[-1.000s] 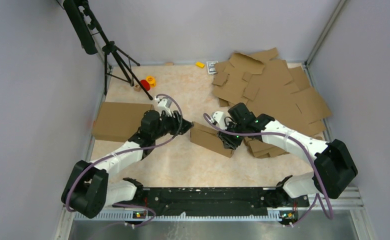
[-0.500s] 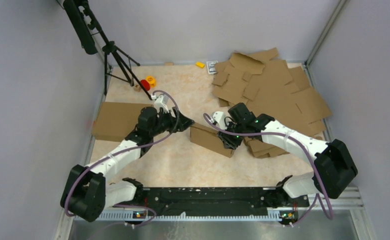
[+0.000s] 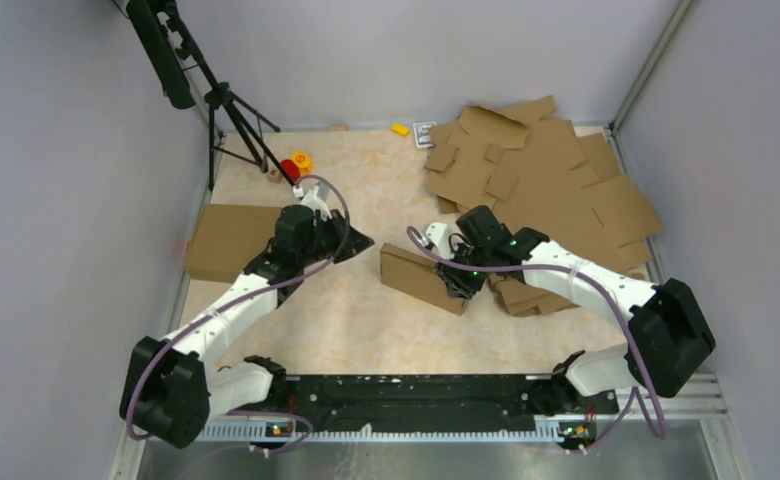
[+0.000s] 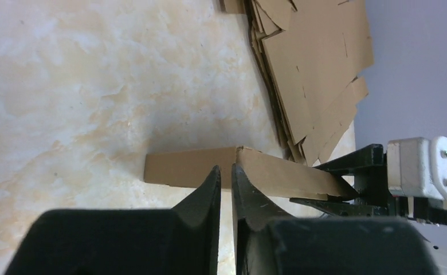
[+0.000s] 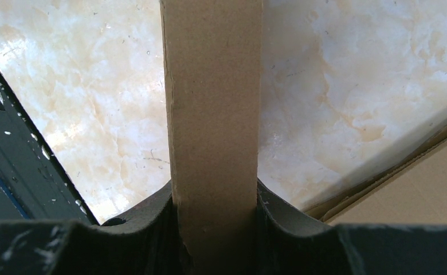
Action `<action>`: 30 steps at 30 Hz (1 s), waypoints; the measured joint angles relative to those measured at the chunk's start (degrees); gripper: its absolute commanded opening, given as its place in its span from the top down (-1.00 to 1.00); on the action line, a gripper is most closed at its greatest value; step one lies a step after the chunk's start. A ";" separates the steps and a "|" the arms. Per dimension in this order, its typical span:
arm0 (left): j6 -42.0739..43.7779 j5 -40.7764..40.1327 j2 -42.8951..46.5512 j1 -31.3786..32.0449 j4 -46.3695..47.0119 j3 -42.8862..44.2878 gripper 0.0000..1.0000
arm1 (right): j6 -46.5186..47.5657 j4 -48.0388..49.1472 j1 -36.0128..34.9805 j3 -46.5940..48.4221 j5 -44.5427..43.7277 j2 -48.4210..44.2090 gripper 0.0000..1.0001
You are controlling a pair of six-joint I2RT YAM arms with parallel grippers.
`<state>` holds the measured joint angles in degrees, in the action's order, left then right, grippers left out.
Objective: Fold the paper box
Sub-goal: Close the paper box at the center of the board.
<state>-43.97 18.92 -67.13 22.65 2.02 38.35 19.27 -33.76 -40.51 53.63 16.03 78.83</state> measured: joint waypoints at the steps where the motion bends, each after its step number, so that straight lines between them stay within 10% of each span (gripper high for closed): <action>1: 0.04 -0.87 1.20 -0.04 -0.07 -0.35 1.00 | 0.00 0.02 0.00 0.00 0.00 0.00 0.73; 30: -3.89 7.15 -2.64 -0.39 14.25 -6.10 1.00 | 0.02 0.02 0.00 -0.02 0.00 -0.02 0.73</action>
<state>-47.86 26.06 -69.78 22.26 16.27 32.25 19.29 -33.74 -40.51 53.60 16.03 78.81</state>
